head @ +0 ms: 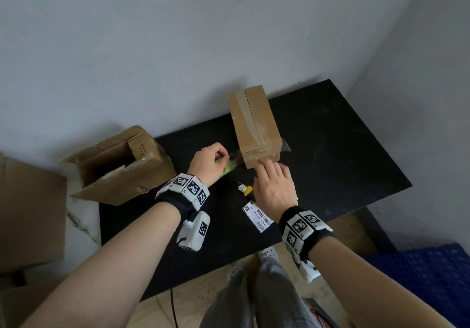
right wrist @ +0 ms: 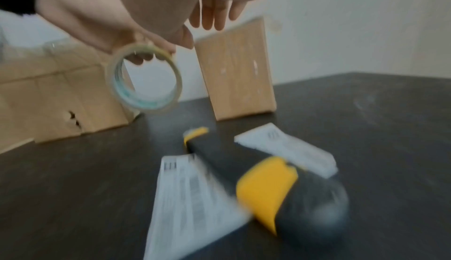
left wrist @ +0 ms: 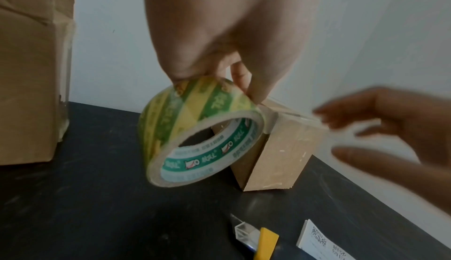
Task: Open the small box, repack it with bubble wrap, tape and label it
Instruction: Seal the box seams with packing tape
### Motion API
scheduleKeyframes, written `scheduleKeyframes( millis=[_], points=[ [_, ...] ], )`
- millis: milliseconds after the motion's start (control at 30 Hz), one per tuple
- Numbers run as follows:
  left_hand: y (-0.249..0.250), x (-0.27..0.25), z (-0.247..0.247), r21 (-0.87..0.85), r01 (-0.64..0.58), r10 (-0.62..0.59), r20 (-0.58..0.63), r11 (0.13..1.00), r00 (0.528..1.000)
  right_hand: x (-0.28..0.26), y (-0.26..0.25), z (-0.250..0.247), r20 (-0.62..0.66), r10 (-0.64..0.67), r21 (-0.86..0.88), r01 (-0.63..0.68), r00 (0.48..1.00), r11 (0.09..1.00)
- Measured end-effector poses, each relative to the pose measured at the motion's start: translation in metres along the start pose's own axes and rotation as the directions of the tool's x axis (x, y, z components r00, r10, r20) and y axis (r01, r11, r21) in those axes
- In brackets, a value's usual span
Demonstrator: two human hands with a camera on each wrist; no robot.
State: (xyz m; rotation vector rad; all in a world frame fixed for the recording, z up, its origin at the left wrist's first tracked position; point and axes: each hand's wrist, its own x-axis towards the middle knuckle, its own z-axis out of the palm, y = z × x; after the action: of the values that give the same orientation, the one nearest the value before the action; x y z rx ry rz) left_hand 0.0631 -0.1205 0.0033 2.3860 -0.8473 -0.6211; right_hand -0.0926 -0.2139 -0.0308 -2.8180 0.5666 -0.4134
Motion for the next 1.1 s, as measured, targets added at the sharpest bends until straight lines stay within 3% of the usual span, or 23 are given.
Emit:
scheduleKeyframes(
  millis=[67, 133, 200, 300, 433, 567, 767, 1100],
  points=[
    [0.002, 0.001, -0.001, 0.014, -0.001, 0.001, 0.009, 1.0, 1.0, 0.02, -0.003, -0.013, 0.008, -0.037, -0.027, 0.037, 0.999, 0.999],
    [0.003, 0.003, -0.002, 0.026, -0.004, 0.004, 0.024, 1.0, 1.0, 0.038, -0.002, -0.023, 0.169, -0.063, -0.073, 0.077, 0.984, 0.994],
    [0.002, 0.004, -0.003, 0.037, -0.012, 0.01, 0.031, 0.999, 0.999, 0.048, 0.001, -0.03, 0.348, -0.06, -0.11, 0.104, 0.935, 0.988],
    [0.001, 0.004, -0.005, 0.074, -0.047, 0.044, 0.044, 0.996, 0.998, 0.052, 0.005, -0.036, 0.44, -0.047, -0.135, 0.117, 0.897, 0.984],
    [-0.004, 0.002, -0.01, 0.229, -0.132, 0.109, 0.109, 0.964, 0.988, 0.054, 0.006, -0.038, 0.466, -0.032, -0.14, 0.11, 0.884, 0.984],
    [-0.015, -0.002, -0.014, 0.236, -0.107, 0.074, 0.144, 0.966, 0.987, 0.053, 0.009, -0.039, 0.48, -0.03, -0.152, 0.117, 0.877, 0.981],
    [-0.012, -0.013, -0.005, 0.143, -0.069, 0.061, 0.063, 0.987, 0.996, 0.053, 0.009, -0.037, 0.481, -0.02, -0.155, 0.108, 0.876, 0.982],
    [-0.029, -0.028, 0.021, 0.161, -0.039, 0.049, -0.06, 0.986, 0.997, 0.036, 0.019, -0.037, 0.375, -0.018, -0.097, 0.059, 0.927, 0.994]
  ],
)
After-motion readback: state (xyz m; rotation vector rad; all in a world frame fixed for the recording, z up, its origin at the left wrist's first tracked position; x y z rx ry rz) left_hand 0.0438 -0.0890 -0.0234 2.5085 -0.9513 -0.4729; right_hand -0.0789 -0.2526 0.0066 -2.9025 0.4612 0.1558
